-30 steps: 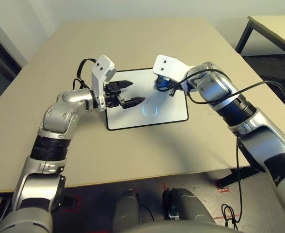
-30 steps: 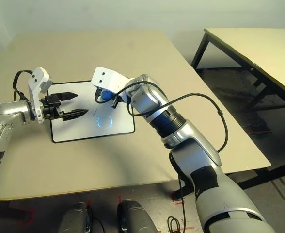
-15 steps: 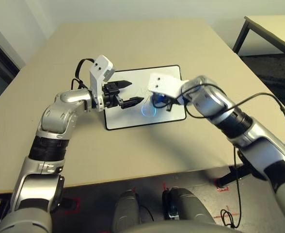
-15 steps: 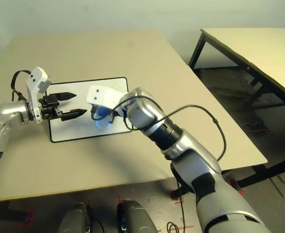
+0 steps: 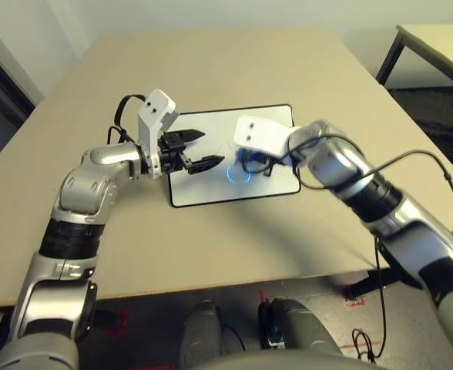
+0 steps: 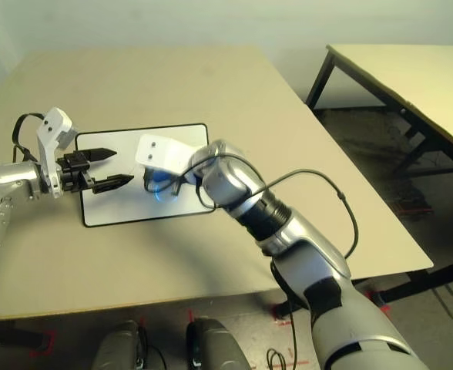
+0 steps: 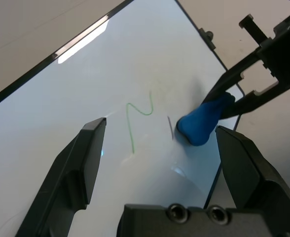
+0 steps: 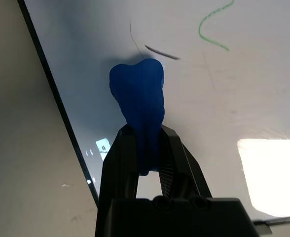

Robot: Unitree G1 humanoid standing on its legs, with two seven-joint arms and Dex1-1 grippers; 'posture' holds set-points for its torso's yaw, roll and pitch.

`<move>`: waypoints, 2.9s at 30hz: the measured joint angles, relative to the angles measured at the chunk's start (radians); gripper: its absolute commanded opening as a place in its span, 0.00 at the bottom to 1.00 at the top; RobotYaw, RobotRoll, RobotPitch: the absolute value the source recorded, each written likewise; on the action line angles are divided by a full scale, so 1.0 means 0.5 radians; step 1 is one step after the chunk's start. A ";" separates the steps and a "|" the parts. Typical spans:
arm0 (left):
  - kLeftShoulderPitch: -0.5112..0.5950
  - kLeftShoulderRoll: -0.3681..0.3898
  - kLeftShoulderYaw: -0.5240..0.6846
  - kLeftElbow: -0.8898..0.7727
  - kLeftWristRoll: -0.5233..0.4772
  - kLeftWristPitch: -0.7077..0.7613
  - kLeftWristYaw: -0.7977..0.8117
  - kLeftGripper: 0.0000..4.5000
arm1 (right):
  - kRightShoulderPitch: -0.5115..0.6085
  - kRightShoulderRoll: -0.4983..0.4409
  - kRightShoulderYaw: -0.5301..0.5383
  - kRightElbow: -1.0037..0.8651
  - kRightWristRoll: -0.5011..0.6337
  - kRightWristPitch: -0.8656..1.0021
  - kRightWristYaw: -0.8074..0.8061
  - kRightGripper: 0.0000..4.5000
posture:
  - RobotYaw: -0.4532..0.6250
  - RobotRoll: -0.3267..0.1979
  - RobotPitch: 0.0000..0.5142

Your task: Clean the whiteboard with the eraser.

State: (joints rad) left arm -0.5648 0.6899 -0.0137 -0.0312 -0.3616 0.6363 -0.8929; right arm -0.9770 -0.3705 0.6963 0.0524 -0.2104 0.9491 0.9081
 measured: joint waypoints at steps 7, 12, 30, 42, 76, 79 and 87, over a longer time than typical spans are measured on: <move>0.000 0.033 0.006 -0.010 0.001 0.021 -0.002 1.00 | -0.366 0.176 -0.133 0.513 -0.008 -0.211 -0.154 0.13 | 0.43 0.62 0.13; 0.003 0.072 0.024 -0.010 0.000 0.037 -0.003 1.00 | -0.261 0.160 -0.124 0.427 -0.034 -0.226 -0.127 0.13 | 0.43 0.62 0.14; 0.000 0.091 0.038 0.001 0.004 0.038 -0.031 1.00 | -0.480 0.228 -0.097 0.556 -0.081 -0.195 -0.124 0.13 | 0.42 0.62 0.13; -0.001 0.095 0.038 0.001 0.003 0.048 -0.037 1.00 | -0.212 0.031 0.111 -0.008 -0.088 0.097 0.123 0.13 | 0.41 0.62 0.16; 0.000 0.149 0.038 -0.023 0.002 0.106 -0.057 1.00 | -0.334 0.133 -0.022 0.374 -0.061 -0.069 0.002 0.13 | 0.42 0.62 0.17; 0.002 0.172 0.053 -0.022 0.002 0.109 -0.058 1.00 | -0.164 0.091 0.021 0.177 -0.066 -0.061 0.034 0.13 | 0.43 0.62 0.18; 0.016 0.211 0.081 -0.022 0.000 0.112 -0.057 1.00 | -0.216 0.130 0.145 0.196 -0.072 0.030 0.113 0.13 | 0.44 0.62 0.18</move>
State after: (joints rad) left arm -0.5569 0.7954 0.0267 -0.0421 -0.3614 0.6921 -0.9216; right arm -1.0848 -0.3056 0.7687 0.1503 -0.2463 0.9641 0.9648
